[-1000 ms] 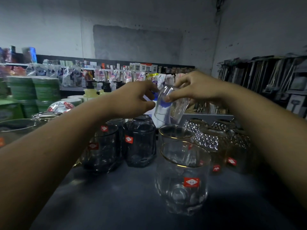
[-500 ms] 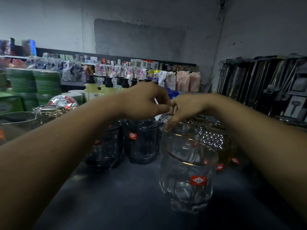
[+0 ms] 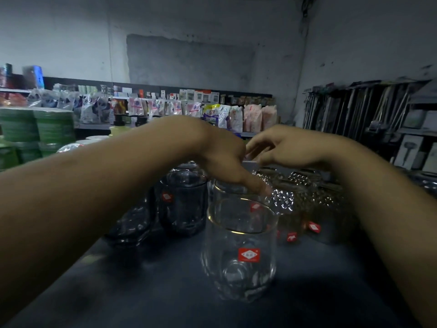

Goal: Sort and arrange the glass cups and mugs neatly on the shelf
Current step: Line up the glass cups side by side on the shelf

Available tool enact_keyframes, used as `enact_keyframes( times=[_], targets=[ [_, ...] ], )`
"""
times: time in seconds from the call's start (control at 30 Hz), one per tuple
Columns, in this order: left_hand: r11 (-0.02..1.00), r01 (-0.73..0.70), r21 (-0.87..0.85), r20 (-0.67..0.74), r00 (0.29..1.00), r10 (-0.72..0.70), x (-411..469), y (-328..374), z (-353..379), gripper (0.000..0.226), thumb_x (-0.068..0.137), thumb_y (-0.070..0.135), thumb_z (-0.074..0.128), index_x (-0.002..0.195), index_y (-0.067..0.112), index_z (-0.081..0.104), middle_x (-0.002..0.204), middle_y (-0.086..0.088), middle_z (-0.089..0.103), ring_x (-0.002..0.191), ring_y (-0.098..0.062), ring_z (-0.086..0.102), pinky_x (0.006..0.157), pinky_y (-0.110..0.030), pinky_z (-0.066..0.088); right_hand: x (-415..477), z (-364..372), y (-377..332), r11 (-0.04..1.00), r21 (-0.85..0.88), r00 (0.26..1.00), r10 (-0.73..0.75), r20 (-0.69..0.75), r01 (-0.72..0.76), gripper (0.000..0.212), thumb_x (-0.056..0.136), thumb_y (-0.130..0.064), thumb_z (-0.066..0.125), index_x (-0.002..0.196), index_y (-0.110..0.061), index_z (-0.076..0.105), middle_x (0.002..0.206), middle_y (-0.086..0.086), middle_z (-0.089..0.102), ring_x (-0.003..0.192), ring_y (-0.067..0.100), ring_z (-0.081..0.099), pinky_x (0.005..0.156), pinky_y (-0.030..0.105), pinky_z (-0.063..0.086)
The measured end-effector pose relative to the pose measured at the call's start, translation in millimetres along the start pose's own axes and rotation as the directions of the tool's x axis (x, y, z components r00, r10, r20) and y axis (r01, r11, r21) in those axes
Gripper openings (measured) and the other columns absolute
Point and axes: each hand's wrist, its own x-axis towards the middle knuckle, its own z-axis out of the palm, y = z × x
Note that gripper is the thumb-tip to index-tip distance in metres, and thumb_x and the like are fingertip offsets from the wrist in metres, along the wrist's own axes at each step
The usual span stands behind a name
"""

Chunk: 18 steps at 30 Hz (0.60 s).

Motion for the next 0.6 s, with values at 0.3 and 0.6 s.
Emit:
enact_keyframes(
  times=[0.3,0.6],
  targets=[
    [0.995,-0.074,-0.067,0.01,0.997,0.075,6.0,0.0,-5.3,0.052,0.078,0.067,0.069,0.09,0.017,0.076,0.075,0.004,0.076,0.072,-0.007,0.073,0.067,-0.026,0.053,-16.2,15.8,-4.2,0.995,0.036,0.96,-0.076,-0.269,0.089,0.018,0.097,-0.01,0.06,0.104,-0.022,0.072,0.087,-0.016,0.068,0.077,-0.01,0.061,0.068,0.014,0.043],
    [0.57,-0.271,-0.775,-0.487,0.832,-0.266,-48.7,-56.6,19.4,0.062,0.074,0.065,0.071,0.102,0.01,0.072,0.092,-0.013,0.075,0.072,-0.021,0.069,0.065,-0.034,0.057,-23.1,19.2,-30.8,0.676,0.715,0.917,0.151,-0.369,0.176,0.035,0.099,-0.047,0.057,0.11,-0.016,0.07,0.104,0.01,0.075,0.095,0.031,0.075,0.079,0.045,0.063]
  ],
)
